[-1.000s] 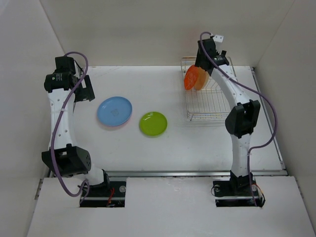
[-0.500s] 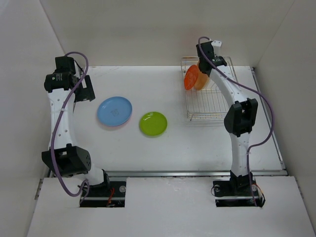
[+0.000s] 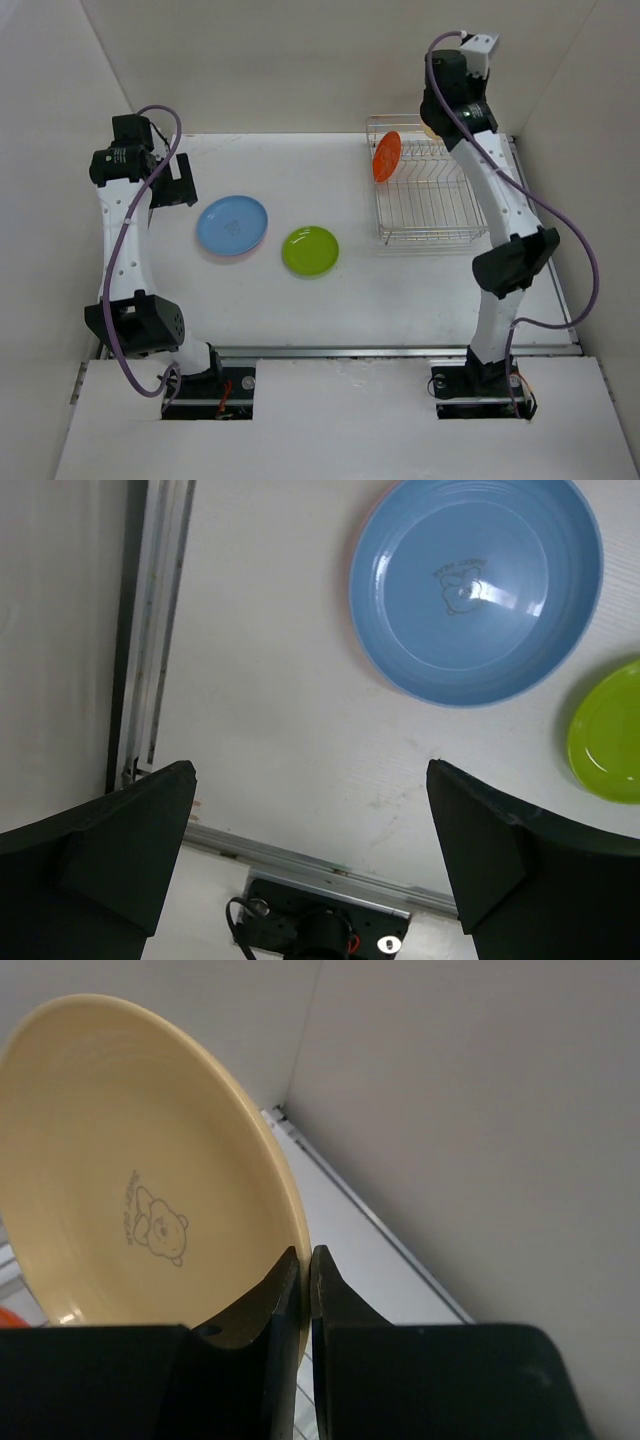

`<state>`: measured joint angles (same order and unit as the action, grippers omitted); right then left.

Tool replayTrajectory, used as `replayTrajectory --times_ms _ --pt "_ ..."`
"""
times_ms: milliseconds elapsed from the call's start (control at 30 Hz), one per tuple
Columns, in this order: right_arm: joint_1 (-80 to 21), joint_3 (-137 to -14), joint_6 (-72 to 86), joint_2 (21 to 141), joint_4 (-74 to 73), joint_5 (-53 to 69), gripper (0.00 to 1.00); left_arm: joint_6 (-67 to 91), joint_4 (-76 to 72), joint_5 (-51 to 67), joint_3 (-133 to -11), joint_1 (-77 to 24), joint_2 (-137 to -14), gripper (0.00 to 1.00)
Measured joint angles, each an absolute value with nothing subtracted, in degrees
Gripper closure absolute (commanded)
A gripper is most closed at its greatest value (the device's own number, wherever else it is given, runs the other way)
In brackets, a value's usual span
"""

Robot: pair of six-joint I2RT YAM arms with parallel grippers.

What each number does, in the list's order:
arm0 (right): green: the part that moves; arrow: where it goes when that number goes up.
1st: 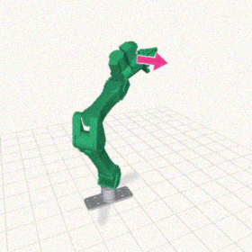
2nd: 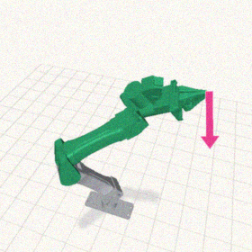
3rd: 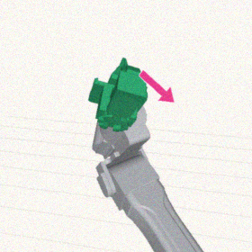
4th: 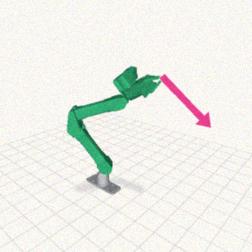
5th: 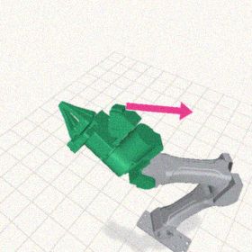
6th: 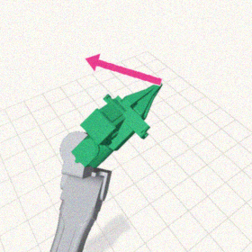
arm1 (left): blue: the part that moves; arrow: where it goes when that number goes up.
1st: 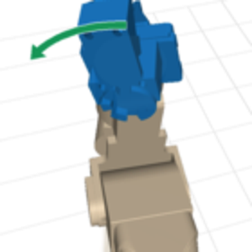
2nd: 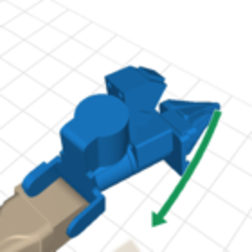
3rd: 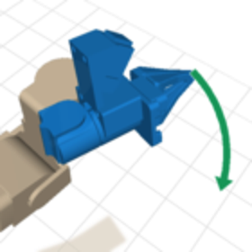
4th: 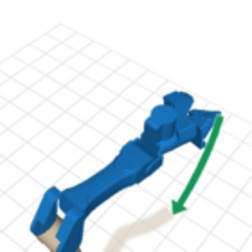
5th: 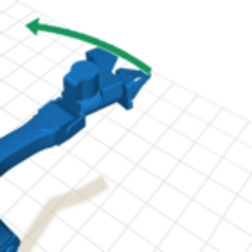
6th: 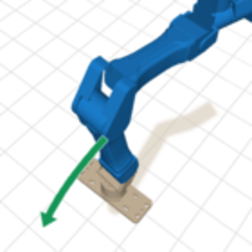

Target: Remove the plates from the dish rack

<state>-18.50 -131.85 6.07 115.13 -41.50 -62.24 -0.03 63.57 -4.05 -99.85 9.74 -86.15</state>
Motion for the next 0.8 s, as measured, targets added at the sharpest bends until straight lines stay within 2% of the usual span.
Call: replayTrajectory --times_ms 67,167,267,367,467,600,767,800 --pt "-19.3 -132.0 4.1 111.7 -39.8 -64.8 1.0 -0.8 63.9 -1.5 -99.9 9.7 -86.1 0.0" --pt "-21.5 -128.8 3.0 105.1 -37.6 -59.5 1.0 -2.6 64.6 4.1 -99.9 9.7 -86.1 0.0" --pt "-24.9 -123.8 4.0 99.1 -35.7 -43.1 1.0 -5.1 65.9 10.9 -100.7 8.3 -86.3 0.0" --pt "-27.4 -118.7 5.7 97.0 -31.8 -20.9 1.0 -7.9 67.4 18.0 -101.6 5.9 -86.3 0.0" --pt "-29.8 -115.7 6.8 100.3 -28.6 0.8 1.0 -9.8 68.3 23.2 -102.1 4.1 -86.3 0.0" --pt "-34.1 -114.0 8.9 107.5 -25.3 18.9 1.0 -10.8 69.1 25.9 -102.1 3.9 -86.7 0.0" --pt "-35.4 -112.1 10.7 112.8 -24.3 24.7 1.0 -13.1 73.1 23.5 -102.2 5.3 -87.2 0.0" --pt "-35.4 -112.0 10.8 112.9 -24.1 25.3 1.0 -13.3 73.5 23.4 -102.2 5.3 -87.2 0.04"
